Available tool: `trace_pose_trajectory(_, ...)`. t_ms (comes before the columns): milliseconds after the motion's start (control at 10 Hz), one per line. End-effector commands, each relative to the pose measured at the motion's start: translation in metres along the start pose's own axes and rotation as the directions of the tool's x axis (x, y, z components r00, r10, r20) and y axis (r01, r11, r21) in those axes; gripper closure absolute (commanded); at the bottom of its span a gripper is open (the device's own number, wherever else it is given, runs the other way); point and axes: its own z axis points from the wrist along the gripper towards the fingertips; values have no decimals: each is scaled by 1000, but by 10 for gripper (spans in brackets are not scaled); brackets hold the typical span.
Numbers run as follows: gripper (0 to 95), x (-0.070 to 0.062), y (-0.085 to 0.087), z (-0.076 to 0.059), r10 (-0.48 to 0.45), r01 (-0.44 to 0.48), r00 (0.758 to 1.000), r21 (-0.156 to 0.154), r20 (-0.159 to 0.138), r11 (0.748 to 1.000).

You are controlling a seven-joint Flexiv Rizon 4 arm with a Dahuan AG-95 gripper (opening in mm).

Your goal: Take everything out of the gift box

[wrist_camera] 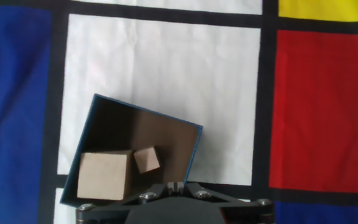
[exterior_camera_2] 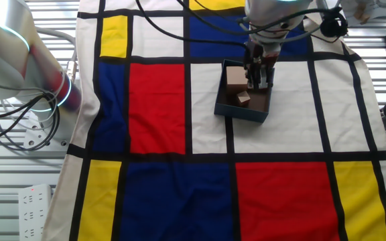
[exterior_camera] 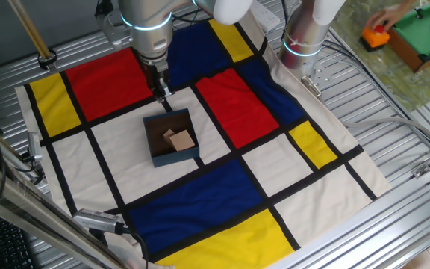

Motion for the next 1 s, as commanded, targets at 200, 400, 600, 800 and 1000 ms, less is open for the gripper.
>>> trace_pose_trajectory(200,950,-13,20,8,119,-119,993,-46,12,992)
trace_pose_trajectory(400,950,-14,22,8,95,-94,995,-65,12,993)
trace_pose_trajectory(600,950,-14,21,8,74,-74,997,-60,3,995)
trace_pose_trajectory(800,950,-14,21,9,64,-65,998,-54,-17,996)
trace_pose_trajectory(1000,950,-14,21,9,24,-24,1000,-38,5,999)
